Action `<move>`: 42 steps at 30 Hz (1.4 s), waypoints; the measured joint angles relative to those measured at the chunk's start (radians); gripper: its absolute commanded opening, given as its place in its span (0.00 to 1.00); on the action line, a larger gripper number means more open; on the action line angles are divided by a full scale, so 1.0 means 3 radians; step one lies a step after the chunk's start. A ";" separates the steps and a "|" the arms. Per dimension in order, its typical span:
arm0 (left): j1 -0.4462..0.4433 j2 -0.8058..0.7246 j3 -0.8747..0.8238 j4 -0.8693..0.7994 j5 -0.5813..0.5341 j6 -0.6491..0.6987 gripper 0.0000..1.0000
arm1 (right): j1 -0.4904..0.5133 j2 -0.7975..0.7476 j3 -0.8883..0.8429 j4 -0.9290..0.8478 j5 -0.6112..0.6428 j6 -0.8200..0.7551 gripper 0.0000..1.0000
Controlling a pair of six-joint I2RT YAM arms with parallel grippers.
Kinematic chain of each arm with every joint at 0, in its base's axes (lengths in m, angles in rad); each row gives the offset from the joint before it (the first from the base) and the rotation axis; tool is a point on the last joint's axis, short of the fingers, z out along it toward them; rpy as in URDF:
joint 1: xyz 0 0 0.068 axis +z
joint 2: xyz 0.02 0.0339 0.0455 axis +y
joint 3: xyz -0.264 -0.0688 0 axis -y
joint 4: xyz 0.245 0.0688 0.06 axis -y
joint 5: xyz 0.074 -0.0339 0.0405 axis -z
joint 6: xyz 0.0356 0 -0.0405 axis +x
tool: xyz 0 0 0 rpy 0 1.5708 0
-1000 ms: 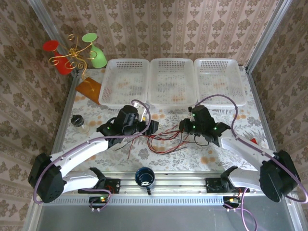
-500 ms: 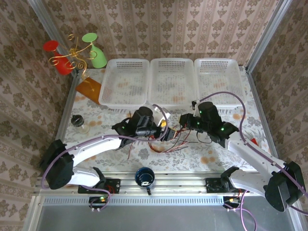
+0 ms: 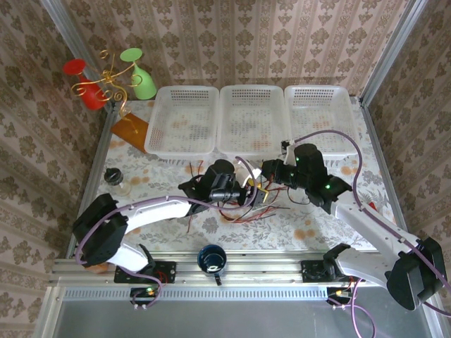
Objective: Untangle the cables
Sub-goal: Untie the cable.
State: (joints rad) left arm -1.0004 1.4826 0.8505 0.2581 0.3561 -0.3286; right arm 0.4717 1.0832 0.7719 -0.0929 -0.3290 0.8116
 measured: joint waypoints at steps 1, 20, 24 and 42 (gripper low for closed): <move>-0.0003 0.0019 0.0000 0.0003 -0.0003 -0.0011 0.22 | 0.0000 0.0000 0.0008 0.0005 -0.0003 0.0005 0.00; 0.0024 -0.0178 0.0112 -0.0179 -0.0456 -0.0088 0.00 | -0.0725 -0.0913 -0.0017 -0.0656 0.0097 0.0066 0.64; 0.0046 -0.0178 0.0161 -0.0233 -0.0495 -0.0088 0.00 | -0.0778 -0.1039 -0.0291 -0.0666 0.0005 0.0184 0.64; 0.0048 -0.0234 0.0332 -0.0338 -0.0505 -0.0085 0.00 | -0.0195 -0.0435 -0.1319 0.0729 -0.0254 0.1152 0.56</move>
State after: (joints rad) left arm -0.9859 1.4124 0.9501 0.1566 0.2047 -0.3542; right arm 0.4133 0.9527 0.3763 0.1257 -0.4053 1.1572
